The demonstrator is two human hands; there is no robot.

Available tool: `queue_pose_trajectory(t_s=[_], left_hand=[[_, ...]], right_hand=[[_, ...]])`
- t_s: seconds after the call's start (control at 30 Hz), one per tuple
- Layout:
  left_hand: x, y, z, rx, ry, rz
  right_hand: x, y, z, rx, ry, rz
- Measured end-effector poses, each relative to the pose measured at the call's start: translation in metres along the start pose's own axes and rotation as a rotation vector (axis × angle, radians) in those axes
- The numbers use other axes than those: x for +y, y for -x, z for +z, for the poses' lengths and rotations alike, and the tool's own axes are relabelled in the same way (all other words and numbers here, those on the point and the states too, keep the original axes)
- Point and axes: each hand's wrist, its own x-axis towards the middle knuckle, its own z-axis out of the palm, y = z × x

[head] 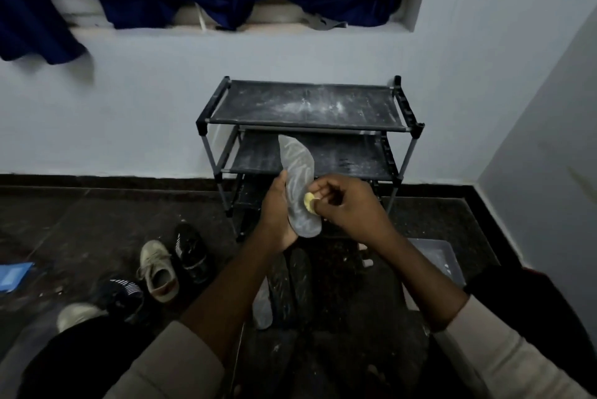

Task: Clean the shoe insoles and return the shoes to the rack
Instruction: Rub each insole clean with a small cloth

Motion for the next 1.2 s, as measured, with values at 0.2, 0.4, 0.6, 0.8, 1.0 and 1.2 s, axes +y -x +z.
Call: queue_pose_trajectory(t_s=[0.2,0.4,0.6,0.8,1.0,1.2], left_hand=[[0.018,0.006,-0.006,-0.063,0.148,0.047],[0.023,0.000,-0.011,-0.160,0.128,-0.017],[0.022,-0.005,-0.011,-0.158,0.187,-0.020],[0.027,-0.006,-0.008,-0.135,0.162,0.017],[0.029,-0.006,-0.012,-0.134,0.139,0.052],[0.028,-0.004,-0.014,-0.132,0.150,0.041]], right_hand=[[-0.033,0.002,0.005,-0.023,-0.030,-0.043],[-0.030,0.014,0.015,-0.029,-0.048,-0.039],[-0.031,0.006,0.013,-0.018,-0.054,-0.036],[-0.034,0.004,0.021,-0.045,0.016,-0.092],[-0.035,0.005,0.028,-0.079,0.098,-0.157],[-0.035,0.003,0.028,-0.032,0.041,-0.084]])
